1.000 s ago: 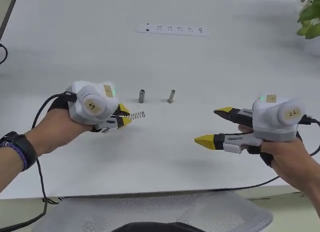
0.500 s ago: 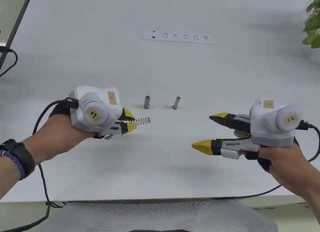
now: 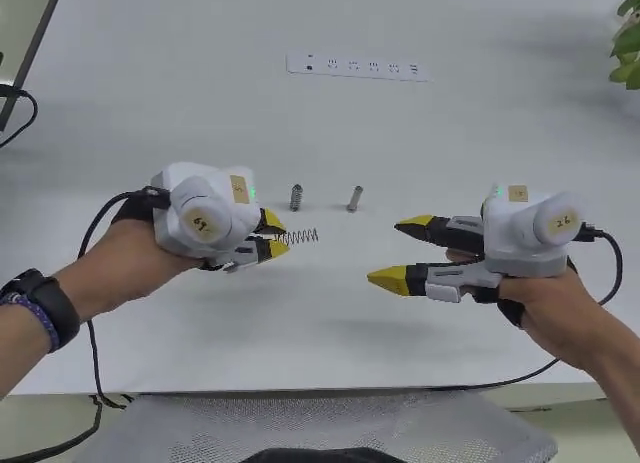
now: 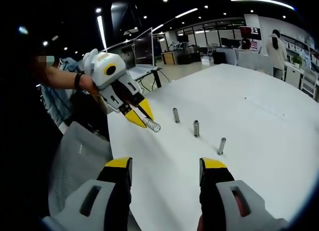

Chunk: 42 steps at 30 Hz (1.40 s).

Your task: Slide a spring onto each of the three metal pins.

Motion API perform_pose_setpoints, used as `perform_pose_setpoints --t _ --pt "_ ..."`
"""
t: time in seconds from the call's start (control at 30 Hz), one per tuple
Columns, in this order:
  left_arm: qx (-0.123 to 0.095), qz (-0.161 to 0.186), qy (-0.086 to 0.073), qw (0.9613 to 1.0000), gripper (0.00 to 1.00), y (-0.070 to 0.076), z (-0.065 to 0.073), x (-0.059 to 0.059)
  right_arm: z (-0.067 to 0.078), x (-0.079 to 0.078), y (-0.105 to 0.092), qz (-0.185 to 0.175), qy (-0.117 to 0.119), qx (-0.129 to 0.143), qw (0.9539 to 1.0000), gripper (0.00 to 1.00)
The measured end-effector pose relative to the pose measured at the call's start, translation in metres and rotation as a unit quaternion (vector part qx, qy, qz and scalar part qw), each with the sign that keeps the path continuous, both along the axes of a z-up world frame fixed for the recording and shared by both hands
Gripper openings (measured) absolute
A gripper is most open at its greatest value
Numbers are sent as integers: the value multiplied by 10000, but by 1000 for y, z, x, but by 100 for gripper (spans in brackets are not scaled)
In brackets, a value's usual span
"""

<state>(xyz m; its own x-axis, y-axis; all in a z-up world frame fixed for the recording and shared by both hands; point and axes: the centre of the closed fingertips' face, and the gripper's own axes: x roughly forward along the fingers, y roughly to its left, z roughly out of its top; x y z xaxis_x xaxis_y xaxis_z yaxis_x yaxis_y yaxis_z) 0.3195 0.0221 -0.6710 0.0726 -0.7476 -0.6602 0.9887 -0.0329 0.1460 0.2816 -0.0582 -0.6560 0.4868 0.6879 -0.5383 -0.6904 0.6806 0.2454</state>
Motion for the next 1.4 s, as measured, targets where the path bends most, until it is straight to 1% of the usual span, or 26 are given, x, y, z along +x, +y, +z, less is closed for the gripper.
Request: perform_pose_setpoints --t 0.17,0.37,0.4,0.5,0.8,1.07,1.13,1.23,1.4 --pt "-41 -108 -35 9999 2 -7 4 -4 0 2 7 117 -9 46 9999 51" --pt "-80 -279 -85 9995 2 -17 10 -14 2 5 16 260 -52 105 9996 47" --pt "-92 -307 -90 9994 2 -19 12 -17 3 6 19 305 -69 129 9994 46" --pt "-116 -369 -110 9992 2 -23 14 -19 5 6 23 373 -95 181 9991 43" --pt "-184 -555 -183 9981 2 -32 24 -28 6 2 35 634 -72 340 9974 34" --pt "-210 -677 -219 9972 2 -36 27 -34 11 -4 45 775 -52 492 9958 24" --pt "-203 -695 -230 9971 2 -37 28 -35 12 -5 46 796 -56 515 9955 22" --pt "-196 -729 -221 9969 2 -37 27 -36 14 -6 48 833 -76 596 9947 16" --pt "-170 -786 -223 9965 2 -37 26 -38 16 -7 48 822 -57 655 9944 11"
